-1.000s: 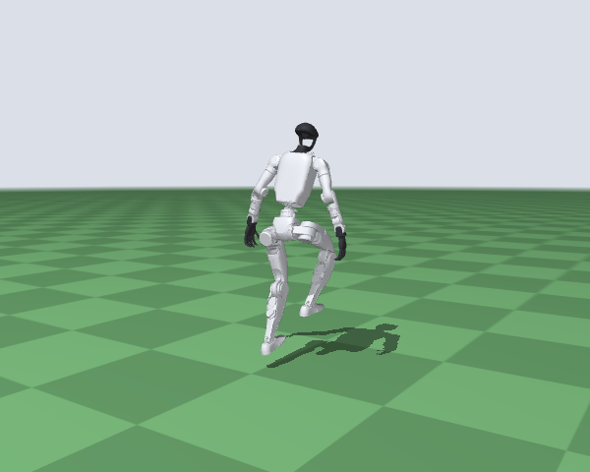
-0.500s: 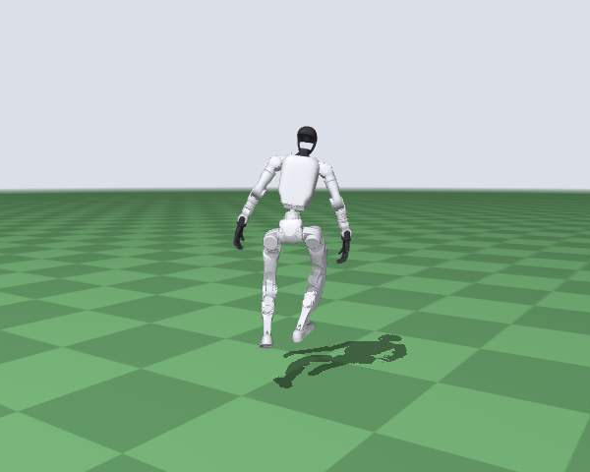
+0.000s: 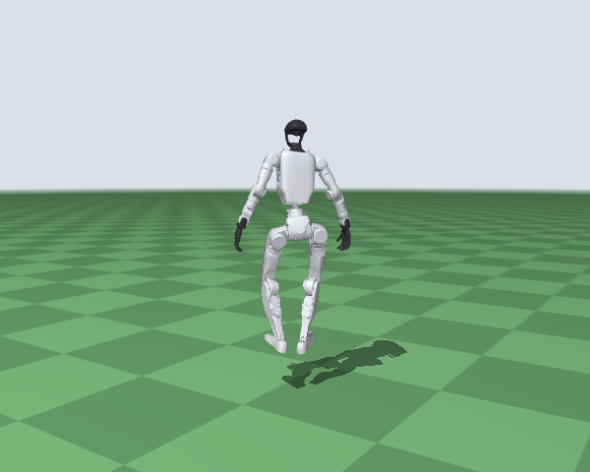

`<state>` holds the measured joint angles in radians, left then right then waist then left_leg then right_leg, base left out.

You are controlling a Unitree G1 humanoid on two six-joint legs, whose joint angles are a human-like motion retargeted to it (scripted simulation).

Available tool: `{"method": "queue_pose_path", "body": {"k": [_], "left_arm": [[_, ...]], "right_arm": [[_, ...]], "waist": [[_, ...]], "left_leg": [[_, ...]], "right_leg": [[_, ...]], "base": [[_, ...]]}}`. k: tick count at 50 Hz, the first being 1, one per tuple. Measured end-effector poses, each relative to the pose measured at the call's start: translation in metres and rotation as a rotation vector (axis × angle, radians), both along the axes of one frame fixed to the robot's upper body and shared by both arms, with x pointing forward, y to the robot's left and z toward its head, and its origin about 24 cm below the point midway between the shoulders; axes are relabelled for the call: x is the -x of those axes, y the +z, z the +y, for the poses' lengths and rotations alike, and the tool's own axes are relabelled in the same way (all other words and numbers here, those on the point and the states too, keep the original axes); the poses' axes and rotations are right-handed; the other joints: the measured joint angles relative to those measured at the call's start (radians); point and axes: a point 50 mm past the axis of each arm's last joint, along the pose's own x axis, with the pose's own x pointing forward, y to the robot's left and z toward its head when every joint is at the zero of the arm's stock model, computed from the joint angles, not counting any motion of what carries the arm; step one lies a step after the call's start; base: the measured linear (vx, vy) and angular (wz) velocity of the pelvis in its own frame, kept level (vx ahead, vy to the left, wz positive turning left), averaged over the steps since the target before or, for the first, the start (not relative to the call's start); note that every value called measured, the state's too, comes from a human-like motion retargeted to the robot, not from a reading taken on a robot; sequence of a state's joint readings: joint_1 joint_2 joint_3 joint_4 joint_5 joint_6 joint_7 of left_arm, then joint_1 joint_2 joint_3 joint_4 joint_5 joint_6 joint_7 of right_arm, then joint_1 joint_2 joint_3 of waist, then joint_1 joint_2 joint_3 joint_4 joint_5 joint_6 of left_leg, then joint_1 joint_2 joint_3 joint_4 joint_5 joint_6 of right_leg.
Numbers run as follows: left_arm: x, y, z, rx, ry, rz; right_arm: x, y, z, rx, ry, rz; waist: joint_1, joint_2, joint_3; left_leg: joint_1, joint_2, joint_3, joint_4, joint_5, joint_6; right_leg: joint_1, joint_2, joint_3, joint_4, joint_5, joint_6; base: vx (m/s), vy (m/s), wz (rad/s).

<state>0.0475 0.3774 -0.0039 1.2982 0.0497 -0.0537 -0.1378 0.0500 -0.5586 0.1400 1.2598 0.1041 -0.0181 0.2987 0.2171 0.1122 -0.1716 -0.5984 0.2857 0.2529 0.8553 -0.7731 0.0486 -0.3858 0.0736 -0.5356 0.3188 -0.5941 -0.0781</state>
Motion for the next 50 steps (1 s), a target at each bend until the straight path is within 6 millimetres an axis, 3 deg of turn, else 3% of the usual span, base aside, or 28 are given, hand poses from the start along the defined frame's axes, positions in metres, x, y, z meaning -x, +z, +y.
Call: {"method": "queue_pose_path", "body": {"k": [5, 12, 20, 29, 37, 50], "left_arm": [[0.007, -0.004, -0.006, 0.019, -0.009, 0.026], [0.013, -0.008, -0.017, 0.051, -0.031, 0.053], [0.002, -0.009, -0.025, 0.066, -0.084, 0.033], [-0.010, -0.009, -0.030, 0.076, -0.136, 0.008], [-0.025, -0.005, -0.027, 0.066, -0.152, -0.032], [-0.051, 0.004, -0.021, 0.050, -0.182, -0.102]], "right_arm": [[-0.006, -0.001, 0.003, 0.004, -0.004, -0.019], [-0.015, -0.011, 0.024, -0.043, 0.012, -0.029], [-0.007, -0.024, 0.048, -0.100, 0.008, 0.013], [0.010, -0.032, 0.063, -0.128, -0.009, 0.065], [0.022, -0.037, 0.073, -0.148, -0.005, 0.098], [-0.022, -0.032, 0.080, -0.139, 0.118, -0.013]], "waist": [[-0.023, -0.007, -0.012], [-0.069, -0.013, -0.024], [-0.122, -0.017, -0.037], [-0.173, -0.041, -0.033], [-0.169, -0.062, -0.036], [-0.117, -0.070, -0.024]], "left_leg": [[0.025, -0.030, -0.019, -0.078, 0.020, -0.002], [0.062, -0.079, -0.051, -0.195, 0.036, 0.009], [0.106, -0.135, -0.083, -0.341, 0.106, 0.001], [0.150, -0.219, -0.148, -0.450, 0.176, 0.003], [0.174, -0.251, -0.189, -0.506, 0.207, 0.007], [0.123, -0.241, -0.252, -0.402, 0.174, 0.001]], "right_leg": [[0.027, 0.002, -0.016, -0.034, 0.021, -0.006], [0.040, -0.017, -0.034, -0.036, 0.046, -0.019], [0.025, -0.059, -0.033, 0.004, 0.093, -0.034], [-0.020, -0.079, 0.160, 0.041, 0.155, 0.042], [0.000, -0.085, 0.179, 0.017, 0.163, 0.033], [0.050, -0.061, 0.128, -0.024, 0.172, 0.001]], "base": [[0.03, 0.08, 0.61], [0.02, 0.09, 0.57], [0.03, 0.08, 0.57], [0.02, 0.07, 0.77], [0.03, 0.01, 0.43], [0.01, -0.02, 0.34]]}}
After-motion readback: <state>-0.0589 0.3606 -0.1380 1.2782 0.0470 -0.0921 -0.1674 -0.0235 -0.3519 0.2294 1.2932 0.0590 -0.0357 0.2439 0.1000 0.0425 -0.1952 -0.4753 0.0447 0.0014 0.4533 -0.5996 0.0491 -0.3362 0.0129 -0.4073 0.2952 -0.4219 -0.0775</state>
